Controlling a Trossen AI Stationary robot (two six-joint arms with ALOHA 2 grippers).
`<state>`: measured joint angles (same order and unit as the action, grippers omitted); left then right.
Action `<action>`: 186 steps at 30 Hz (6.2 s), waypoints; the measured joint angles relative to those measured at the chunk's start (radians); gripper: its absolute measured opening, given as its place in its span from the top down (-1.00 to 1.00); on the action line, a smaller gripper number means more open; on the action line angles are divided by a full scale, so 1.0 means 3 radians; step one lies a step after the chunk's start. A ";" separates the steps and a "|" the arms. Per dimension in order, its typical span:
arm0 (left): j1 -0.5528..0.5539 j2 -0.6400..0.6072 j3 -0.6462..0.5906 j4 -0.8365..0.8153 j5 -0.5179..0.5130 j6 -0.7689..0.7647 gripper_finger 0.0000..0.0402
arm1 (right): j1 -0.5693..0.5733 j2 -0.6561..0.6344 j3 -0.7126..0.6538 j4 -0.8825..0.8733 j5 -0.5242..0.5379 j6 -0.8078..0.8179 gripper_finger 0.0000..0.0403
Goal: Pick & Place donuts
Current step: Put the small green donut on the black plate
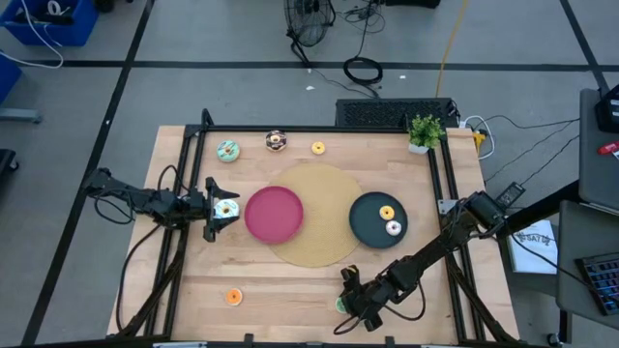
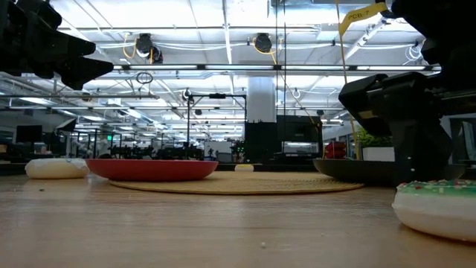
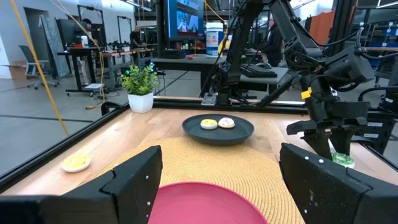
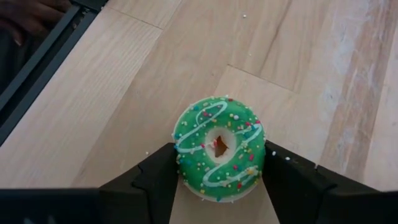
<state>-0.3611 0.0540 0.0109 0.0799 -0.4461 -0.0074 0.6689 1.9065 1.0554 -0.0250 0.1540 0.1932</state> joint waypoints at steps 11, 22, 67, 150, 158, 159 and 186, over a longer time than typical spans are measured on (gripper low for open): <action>0.0000 -0.0001 0.0001 0.0000 0.0001 0.0000 -0.59 | 0.0000 0.0004 -0.0003 0.0084 0.0000 0.0003 -0.01; 0.0000 -0.0001 0.0000 0.0000 0.0001 0.0000 -0.59 | 0.0000 0.0010 -0.0006 0.0176 0.0001 0.0019 0.02; 0.0000 0.0000 0.0001 0.0000 0.0000 0.0000 -0.59 | -0.0004 -0.0331 -0.0001 0.0009 0.0002 0.0011 0.03; 0.0000 0.0000 0.0001 0.0000 0.0001 -0.0001 -0.59 | -0.0513 -0.1878 -0.0467 -0.2723 0.1414 0.2209 0.03; -0.0001 -0.0001 0.0000 0.0000 0.0001 0.0000 -0.59 | -0.0952 -0.2042 -0.0683 -0.2700 0.1401 0.2174 0.03; -0.0001 -0.0001 0.0001 0.0000 0.0001 -0.0001 -0.59 | -0.1027 -0.2042 -0.0685 -0.2697 0.1396 0.2120 0.03; -0.0001 -0.0001 0.0001 0.0000 0.0001 0.0000 -0.59 | -0.2128 -0.2042 -0.1430 -0.1267 0.0777 0.1077 0.03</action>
<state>-0.3613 0.0538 0.0112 0.0799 -0.4458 -0.0074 0.0306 1.2938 0.6264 -0.4052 0.3870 0.5164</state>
